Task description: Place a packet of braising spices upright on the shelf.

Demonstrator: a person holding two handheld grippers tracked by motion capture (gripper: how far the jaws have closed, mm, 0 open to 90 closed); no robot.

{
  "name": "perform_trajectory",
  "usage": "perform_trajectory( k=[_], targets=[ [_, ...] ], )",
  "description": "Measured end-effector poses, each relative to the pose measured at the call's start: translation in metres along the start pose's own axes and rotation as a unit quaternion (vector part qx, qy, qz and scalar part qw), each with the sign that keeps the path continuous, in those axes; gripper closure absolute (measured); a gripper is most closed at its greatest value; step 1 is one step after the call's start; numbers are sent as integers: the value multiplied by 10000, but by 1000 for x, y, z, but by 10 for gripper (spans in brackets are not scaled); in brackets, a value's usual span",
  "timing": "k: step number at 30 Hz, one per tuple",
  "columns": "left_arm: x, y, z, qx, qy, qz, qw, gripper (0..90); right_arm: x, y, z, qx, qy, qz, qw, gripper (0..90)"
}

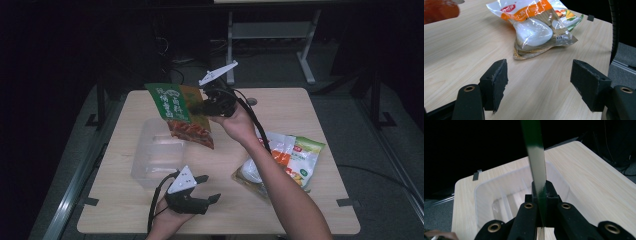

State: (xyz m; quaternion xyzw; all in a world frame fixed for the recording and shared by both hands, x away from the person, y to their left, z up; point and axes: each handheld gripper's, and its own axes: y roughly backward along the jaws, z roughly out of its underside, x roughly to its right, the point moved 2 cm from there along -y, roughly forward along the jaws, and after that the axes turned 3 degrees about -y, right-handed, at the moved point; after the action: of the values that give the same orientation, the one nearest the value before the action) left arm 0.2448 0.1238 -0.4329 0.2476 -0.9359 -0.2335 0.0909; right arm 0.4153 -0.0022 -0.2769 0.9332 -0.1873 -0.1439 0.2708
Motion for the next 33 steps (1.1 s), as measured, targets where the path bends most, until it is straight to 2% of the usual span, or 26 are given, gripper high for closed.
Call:
perform_trajectory(
  k=[9,20,26,33],
  targets=[
    [0,1,0,-1,-23,13,10000,289,-2,-19,-14,7,138,-62,9999,895],
    [0,2,1,10,-44,-4,10000,287,0,-41,-30,69,162,-106,9998,895],
    [0,2,1,-27,-77,9,10000,286,4,-62,-38,98,74,-170,9998,895],
    [0,3,1,-5,-53,-8,10000,285,10,-82,-34,73,-49,-229,9997,895]
  ],
)
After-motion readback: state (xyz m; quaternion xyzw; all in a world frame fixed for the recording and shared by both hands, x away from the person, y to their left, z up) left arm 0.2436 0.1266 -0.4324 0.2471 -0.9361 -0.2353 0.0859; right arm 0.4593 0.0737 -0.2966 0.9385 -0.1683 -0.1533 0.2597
